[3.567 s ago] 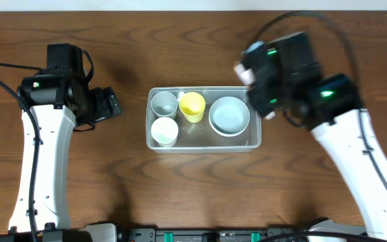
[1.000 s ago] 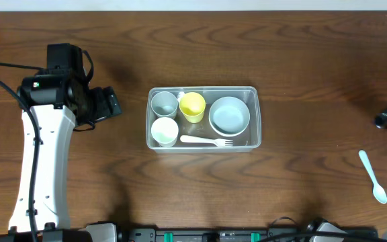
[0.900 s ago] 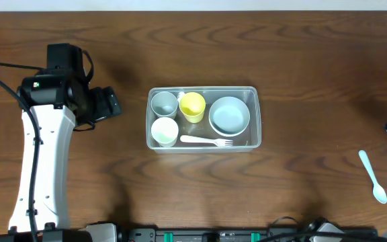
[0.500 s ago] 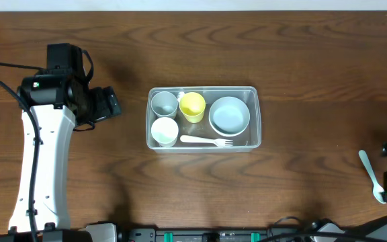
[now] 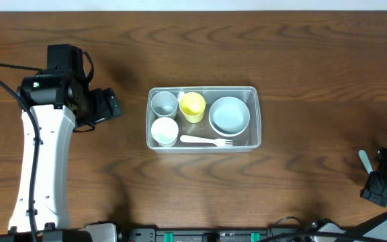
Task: Pack container
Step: 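Move the right gripper back toward the light blue spoon, then lower the right gripper over the light blue spoon to grasp it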
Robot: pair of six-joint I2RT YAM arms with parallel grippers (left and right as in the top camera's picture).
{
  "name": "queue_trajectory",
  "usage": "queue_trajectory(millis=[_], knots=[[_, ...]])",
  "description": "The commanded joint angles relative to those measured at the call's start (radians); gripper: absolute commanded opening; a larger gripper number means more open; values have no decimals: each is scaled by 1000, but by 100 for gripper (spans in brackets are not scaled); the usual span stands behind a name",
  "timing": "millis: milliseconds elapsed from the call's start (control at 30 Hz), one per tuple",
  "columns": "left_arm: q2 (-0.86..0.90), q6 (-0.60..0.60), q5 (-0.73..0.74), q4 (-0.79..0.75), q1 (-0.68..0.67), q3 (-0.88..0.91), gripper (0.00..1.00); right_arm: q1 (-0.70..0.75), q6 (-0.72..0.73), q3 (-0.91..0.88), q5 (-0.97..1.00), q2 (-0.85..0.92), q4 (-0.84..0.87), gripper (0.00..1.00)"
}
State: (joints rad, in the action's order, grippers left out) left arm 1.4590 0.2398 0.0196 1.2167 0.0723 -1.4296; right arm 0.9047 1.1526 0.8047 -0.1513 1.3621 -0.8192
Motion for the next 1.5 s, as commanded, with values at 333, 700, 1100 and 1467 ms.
queue_trajectory(millis=[333,700,1100,1467], knots=[[2,6,-5,6,5,8,98,18,235,-6,-216,3,0,99],[2,6,-5,13,5,8,98,69,275,-6,-112,3,33,68],[2,6,-5,15,5,8,98,71,185,-6,18,68,14,99],[2,6,-5,18,5,8,98,71,103,-5,78,215,74,99]])
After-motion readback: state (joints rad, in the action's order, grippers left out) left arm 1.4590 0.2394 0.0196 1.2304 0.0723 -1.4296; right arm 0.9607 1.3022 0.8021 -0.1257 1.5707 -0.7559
